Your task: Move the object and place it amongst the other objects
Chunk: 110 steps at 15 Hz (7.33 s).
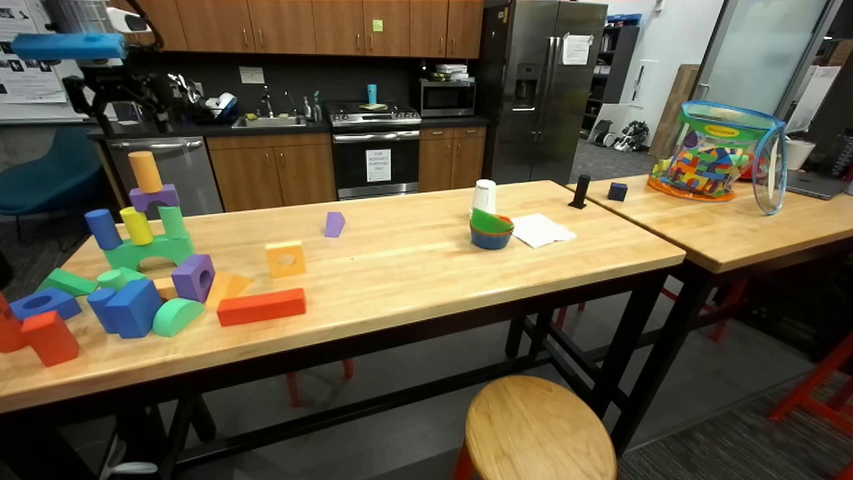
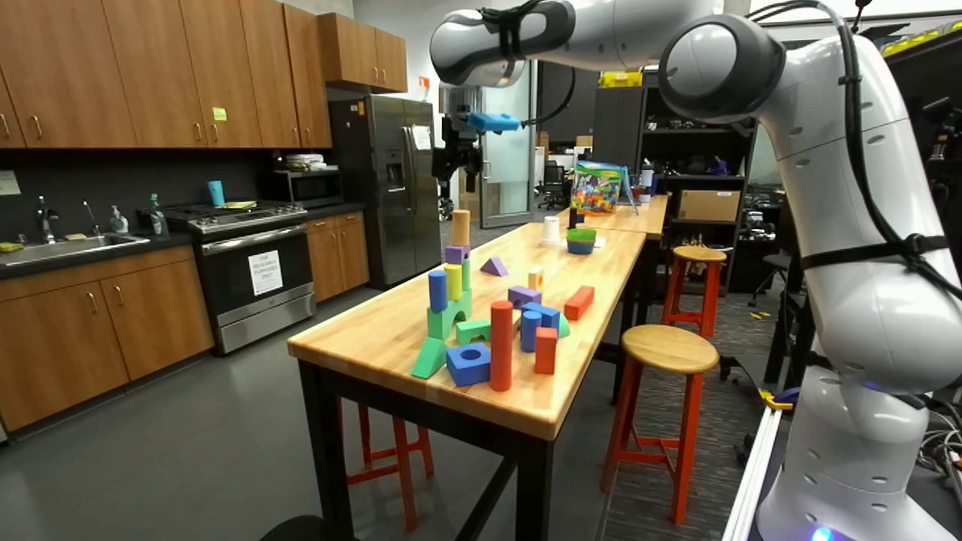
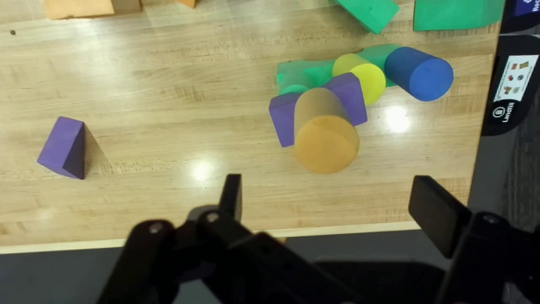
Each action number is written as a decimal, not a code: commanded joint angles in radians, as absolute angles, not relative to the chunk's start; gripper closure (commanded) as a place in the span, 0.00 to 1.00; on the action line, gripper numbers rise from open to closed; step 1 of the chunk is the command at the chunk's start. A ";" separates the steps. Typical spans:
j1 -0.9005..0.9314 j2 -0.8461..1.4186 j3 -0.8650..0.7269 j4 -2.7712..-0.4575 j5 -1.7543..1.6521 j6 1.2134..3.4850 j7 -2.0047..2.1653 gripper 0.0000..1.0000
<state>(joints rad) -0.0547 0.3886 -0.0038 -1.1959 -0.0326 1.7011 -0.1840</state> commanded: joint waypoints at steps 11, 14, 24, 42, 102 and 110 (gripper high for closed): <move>-0.062 0.381 -0.002 -1.264 0.001 1.692 -0.193 0.00; -0.065 0.381 -0.002 -1.269 0.001 1.691 -0.193 0.00; -0.067 0.390 0.001 -1.284 0.004 1.730 -0.232 0.00; -0.067 0.412 0.001 -1.268 0.004 1.730 -0.248 0.46; -0.092 0.164 -0.070 -1.648 0.079 1.865 -0.252 0.84; -0.091 0.159 -0.068 -1.671 0.078 1.870 -0.257 0.59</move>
